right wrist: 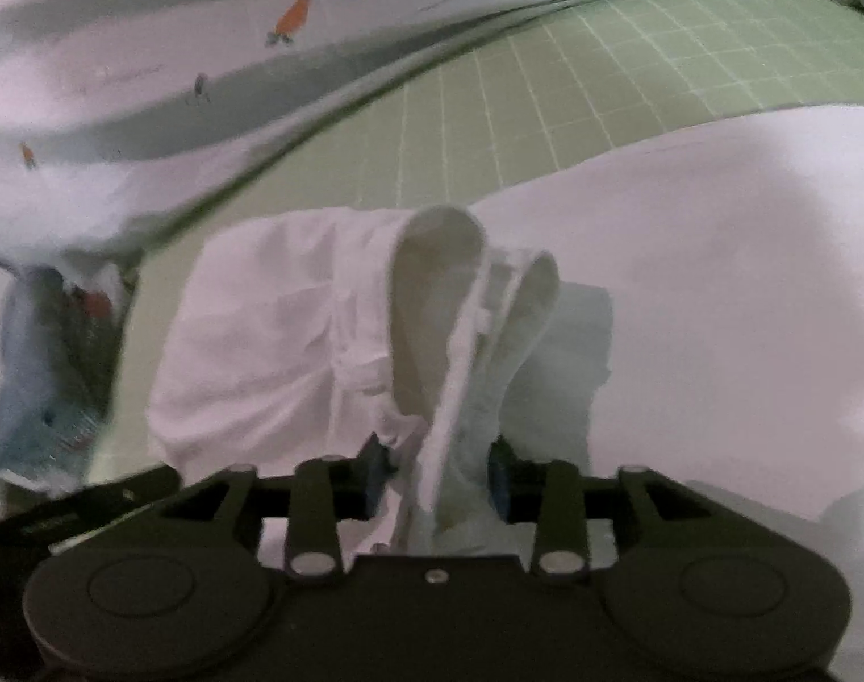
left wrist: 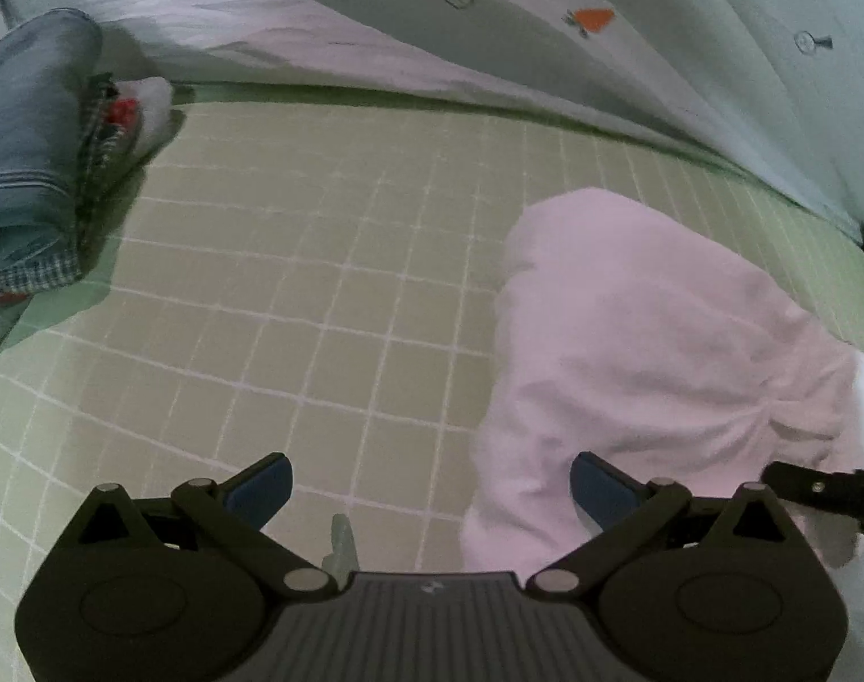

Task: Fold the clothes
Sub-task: 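Grasp the folded trouser end with the right gripper, fold it over, release, then smooth the folded trousers flat with both grippers open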

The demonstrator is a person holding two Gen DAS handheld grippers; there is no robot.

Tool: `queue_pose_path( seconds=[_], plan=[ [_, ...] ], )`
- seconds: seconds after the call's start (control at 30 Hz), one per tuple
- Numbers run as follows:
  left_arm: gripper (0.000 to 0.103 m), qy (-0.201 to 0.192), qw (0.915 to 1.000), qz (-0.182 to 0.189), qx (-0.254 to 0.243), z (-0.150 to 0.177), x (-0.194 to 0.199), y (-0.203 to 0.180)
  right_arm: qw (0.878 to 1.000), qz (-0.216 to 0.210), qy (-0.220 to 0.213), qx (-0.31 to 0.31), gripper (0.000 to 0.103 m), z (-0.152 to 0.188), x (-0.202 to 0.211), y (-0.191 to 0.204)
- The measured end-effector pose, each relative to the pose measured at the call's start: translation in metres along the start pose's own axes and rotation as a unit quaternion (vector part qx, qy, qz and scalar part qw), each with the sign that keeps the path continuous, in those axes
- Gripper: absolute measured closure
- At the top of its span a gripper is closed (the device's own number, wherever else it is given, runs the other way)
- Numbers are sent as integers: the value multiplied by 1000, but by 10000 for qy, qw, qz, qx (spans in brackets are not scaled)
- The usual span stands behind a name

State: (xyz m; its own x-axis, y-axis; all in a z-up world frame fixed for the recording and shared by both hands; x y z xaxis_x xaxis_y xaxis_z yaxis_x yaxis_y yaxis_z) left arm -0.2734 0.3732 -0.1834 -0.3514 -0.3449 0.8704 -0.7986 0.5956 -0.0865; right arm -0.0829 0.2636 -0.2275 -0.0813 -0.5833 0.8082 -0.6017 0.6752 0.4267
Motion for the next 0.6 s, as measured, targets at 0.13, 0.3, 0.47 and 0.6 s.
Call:
queue_pose_path(
  seconds=[0.13,0.3,0.47,0.6],
  plan=[
    [0,32,10000,-22,-60,2,-1,-1,9992,274,8,305,55,6,-3,2],
    [0,58,9999,-109,-87,1,3,1,9917,825,-6,987,26,9,0,7],
    [0,-64,9995,-250,-200,-6,16,0,9825,1123,-3,1488,22,15,7,5],
    [0,-189,9992,-264,-251,-10,28,-5,9806,1200,-72,1547,17,16,19,0]
  ],
)
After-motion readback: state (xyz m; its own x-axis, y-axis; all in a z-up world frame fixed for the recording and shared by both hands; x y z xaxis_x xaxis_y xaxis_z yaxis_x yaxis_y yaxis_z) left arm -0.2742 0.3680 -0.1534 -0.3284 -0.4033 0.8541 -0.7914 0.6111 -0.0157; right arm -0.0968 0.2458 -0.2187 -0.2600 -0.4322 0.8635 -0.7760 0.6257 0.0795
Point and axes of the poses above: each gripper's, at about its wrist camera, not at the fingertips, and x roughly against the way its jaws point, y to its left, z to its underside, the point moved 6 cm from there along -x, roughly the way its jaws point, and after that the axes turned 1 degree about z, right-handed, at the moved point
